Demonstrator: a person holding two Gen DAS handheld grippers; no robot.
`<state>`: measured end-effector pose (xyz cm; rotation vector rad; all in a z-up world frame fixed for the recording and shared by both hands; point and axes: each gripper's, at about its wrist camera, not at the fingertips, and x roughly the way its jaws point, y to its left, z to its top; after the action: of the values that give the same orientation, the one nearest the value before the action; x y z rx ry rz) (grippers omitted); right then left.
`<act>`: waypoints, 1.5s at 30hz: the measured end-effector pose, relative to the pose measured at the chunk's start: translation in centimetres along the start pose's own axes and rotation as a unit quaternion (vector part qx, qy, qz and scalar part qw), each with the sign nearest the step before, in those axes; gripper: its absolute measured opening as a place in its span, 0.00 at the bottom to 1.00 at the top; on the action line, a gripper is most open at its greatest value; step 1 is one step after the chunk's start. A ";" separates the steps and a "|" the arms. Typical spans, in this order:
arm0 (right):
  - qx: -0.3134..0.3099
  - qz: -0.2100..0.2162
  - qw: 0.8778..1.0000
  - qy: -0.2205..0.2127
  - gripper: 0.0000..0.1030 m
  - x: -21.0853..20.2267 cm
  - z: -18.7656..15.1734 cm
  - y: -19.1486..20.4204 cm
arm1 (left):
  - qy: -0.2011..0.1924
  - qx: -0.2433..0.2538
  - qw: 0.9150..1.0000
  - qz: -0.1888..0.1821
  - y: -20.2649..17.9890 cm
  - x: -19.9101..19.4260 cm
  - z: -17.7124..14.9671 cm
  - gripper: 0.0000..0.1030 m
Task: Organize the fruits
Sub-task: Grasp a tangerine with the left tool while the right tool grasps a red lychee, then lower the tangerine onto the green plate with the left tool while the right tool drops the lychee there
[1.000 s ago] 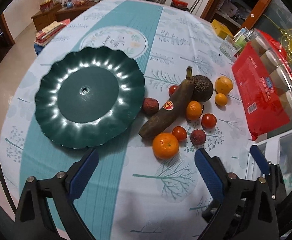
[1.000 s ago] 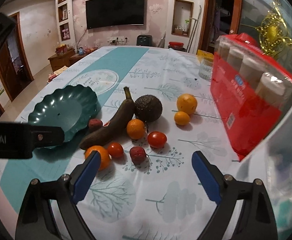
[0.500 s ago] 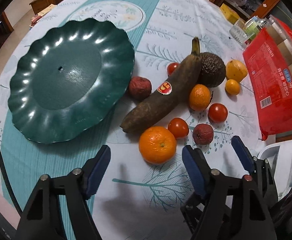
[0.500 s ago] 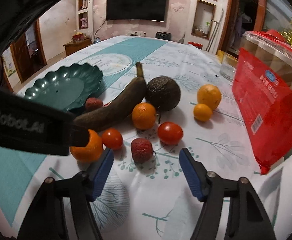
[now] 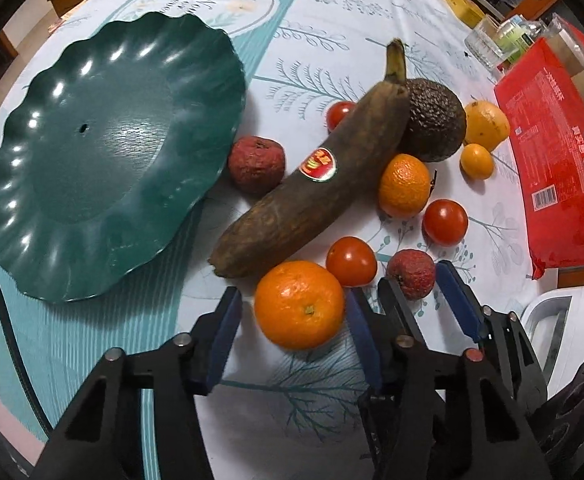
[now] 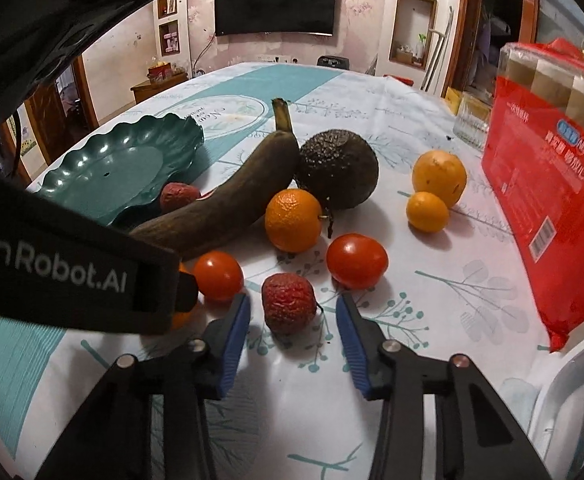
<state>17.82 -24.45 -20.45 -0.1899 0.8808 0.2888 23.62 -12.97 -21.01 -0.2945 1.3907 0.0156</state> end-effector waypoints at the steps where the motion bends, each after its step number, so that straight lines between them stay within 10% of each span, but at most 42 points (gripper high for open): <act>1: 0.004 0.002 1.000 0.003 0.38 0.1 0.0 -0.1 | 0.003 0.003 1.000 -0.001 -0.2 0.2 0.0 0.44; 23: 0.027 0.060 0.998 -0.008 0.26 -1.5 0.4 0.0 | -0.034 0.021 0.999 0.025 0.0 -3.8 -0.8 0.42; 45: -0.005 0.030 0.999 -0.033 0.26 -6.4 3.1 8.6 | -0.099 0.026 0.995 0.006 11.3 -11.2 -1.3 0.42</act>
<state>13.46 -16.56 -13.95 -0.1631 0.8204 0.3544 18.23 -0.54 -12.54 -0.2349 1.1942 0.0187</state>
